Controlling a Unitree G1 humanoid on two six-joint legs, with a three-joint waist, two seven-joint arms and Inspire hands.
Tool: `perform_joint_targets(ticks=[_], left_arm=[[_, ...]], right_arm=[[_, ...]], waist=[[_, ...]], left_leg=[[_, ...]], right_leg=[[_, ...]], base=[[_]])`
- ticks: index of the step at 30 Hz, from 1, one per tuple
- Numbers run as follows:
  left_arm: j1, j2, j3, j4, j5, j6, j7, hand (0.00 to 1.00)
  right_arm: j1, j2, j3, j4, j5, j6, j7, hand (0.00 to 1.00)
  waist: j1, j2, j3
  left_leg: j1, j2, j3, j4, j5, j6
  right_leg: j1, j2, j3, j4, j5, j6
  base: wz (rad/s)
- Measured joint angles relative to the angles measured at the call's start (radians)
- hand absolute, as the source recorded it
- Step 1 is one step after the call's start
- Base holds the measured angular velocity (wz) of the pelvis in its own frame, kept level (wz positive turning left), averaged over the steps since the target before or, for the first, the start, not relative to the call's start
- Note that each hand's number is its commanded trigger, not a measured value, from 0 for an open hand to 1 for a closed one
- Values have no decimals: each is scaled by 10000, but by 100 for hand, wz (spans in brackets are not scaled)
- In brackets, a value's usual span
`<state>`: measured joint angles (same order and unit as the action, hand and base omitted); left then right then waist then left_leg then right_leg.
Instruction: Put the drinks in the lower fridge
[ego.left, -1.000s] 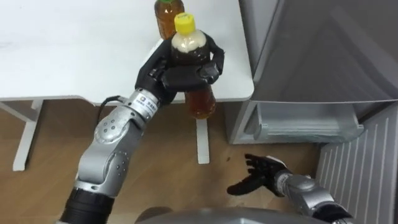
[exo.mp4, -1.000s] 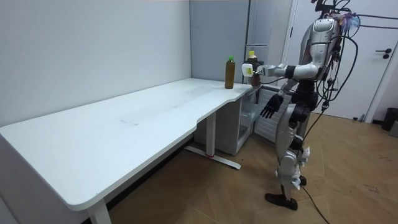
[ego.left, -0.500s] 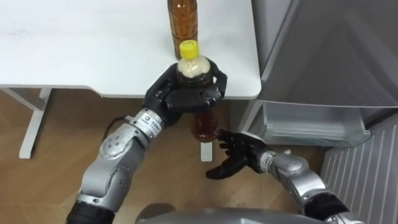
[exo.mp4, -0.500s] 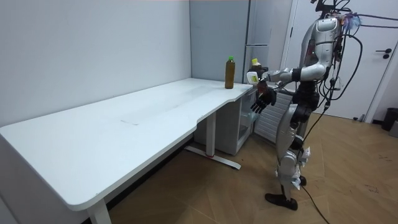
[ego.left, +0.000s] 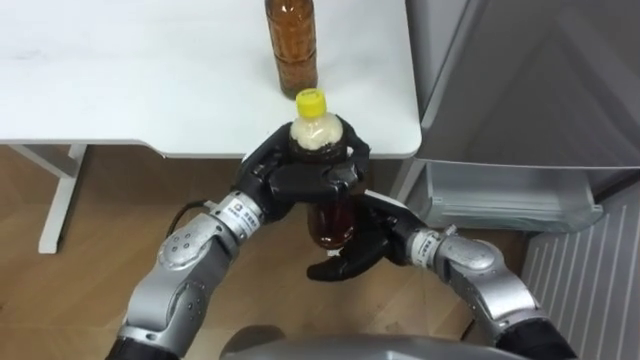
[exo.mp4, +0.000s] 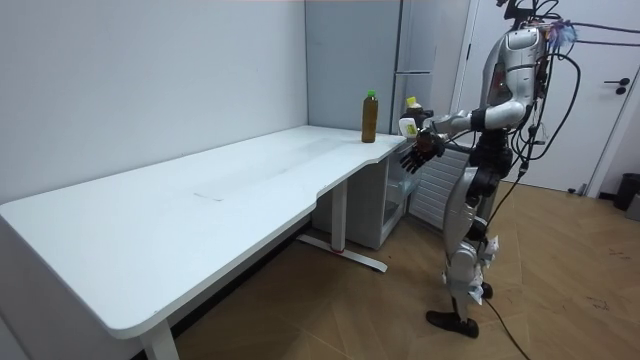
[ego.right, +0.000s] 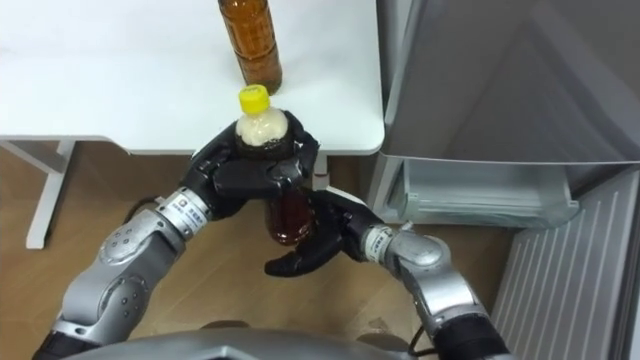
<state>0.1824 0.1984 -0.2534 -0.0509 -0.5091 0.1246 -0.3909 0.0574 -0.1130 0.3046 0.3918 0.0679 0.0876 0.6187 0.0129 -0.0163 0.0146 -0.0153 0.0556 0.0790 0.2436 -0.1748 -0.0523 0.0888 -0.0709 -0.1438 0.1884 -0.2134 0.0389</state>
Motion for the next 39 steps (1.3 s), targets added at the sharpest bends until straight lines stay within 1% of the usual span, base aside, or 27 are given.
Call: perform_joint_targets(ticks=[5,6,7,9,11,12,21,24,25,26,27,28,34,36,39], left_arm=[[-3,69,-84,33,124,0,-114,100],[-22,96,-84,34,115,-3,-126,100],[-23,100,-84,44,114,-3,-125,100],[-26,104,-137,87,115,-14,-123,100],[-32,108,-193,167,117,-20,-123,100],[-43,109,-237,227,121,-20,-123,100],[-88,117,-425,381,204,-19,-121,100],[-88,115,-432,382,117,-16,-133,100],[-88,102,-429,398,48,-15,-128,70],[-87,48,-426,429,-50,-15,-116,31],[-87,7,-425,433,-81,-15,-108,0],[-88,-60,-423,432,-88,-15,-102,0],[-94,-83,-430,431,-41,-18,-45,0],[-112,-90,-427,431,19,-26,-38,0],[-118,-95,-406,432,24,-70,69,0]], right_arm=[[-1,-16,287,-412,873,17,174,0],[-2,-76,294,-427,1047,20,169,0],[-2,-156,376,-473,1319,20,172,6],[-2,-187,452,-493,1415,20,167,39],[-2,-209,464,-492,1555,24,167,81],[-2,-216,465,-492,1622,24,167,100],[-2,-225,467,-493,1675,75,169,100],[-2,-296,500,-566,1671,85,246,100],[-2,-348,527,-605,1671,56,287,100],[-2,-354,529,-609,1671,18,286,100],[-2,-350,528,-610,1673,11,286,100],[-4,-350,500,-609,1673,10,287,100],[-3,-360,481,-609,1712,31,372,100],[-3,-360,463,-609,1765,91,391,100],[-2,-371,445,-609,1949,145,463,100]], waist=[[-6,-16,-3],[-26,-16,-3],[-25,-26,2],[-45,-31,2],[-46,-35,5],[-59,-36,6],[-56,-24,20],[-64,-18,24],[-61,-16,25],[-56,-16,25],[-55,-15,25],[-53,-14,25],[-66,-1,34],[-67,11,42],[-74,63,75]], left_leg=[[-15,-1,11,-5,0,0],[-16,-3,13,-6,0,0],[-16,-3,13,-8,0,0],[-16,-4,9,-16,1,0],[-16,-5,7,-25,1,0],[-14,-5,7,-31,1,0],[-21,-4,3,-36,0,0],[-32,-5,3,-44,0,0],[-45,-6,3,-46,0,0],[-60,-6,3,-46,0,0],[-68,-6,3,-46,1,0],[-79,-6,3,-45,1,0],[-78,-6,1,-47,1,0],[-77,-6,1,-49,1,0],[-77,-6,2,-51,1,0]], right_leg=[[-19,0,20,-1,-1,1],[-18,0,26,-5,-1,1],[-18,0,28,-6,-1,1],[-17,1,27,-15,-1,1],[-17,1,26,-19,-1,1],[-16,2,26,-22,-1,1],[-19,2,27,-18,-1,1],[-29,2,26,-23,-2,2],[-37,2,25,-25,-2,2],[-30,2,24,-24,-2,2],[-27,2,24,-22,-2,2],[-22,2,24,-17,-1,1],[-15,2,16,-6,0,0],[-16,2,17,-6,0,-1],[-18,2,20,3,1,-1]], base=[[0],[0],[0],[0],[0],[0],[0],[0],[0],[0],[0],[0],[0],[0],[0]])
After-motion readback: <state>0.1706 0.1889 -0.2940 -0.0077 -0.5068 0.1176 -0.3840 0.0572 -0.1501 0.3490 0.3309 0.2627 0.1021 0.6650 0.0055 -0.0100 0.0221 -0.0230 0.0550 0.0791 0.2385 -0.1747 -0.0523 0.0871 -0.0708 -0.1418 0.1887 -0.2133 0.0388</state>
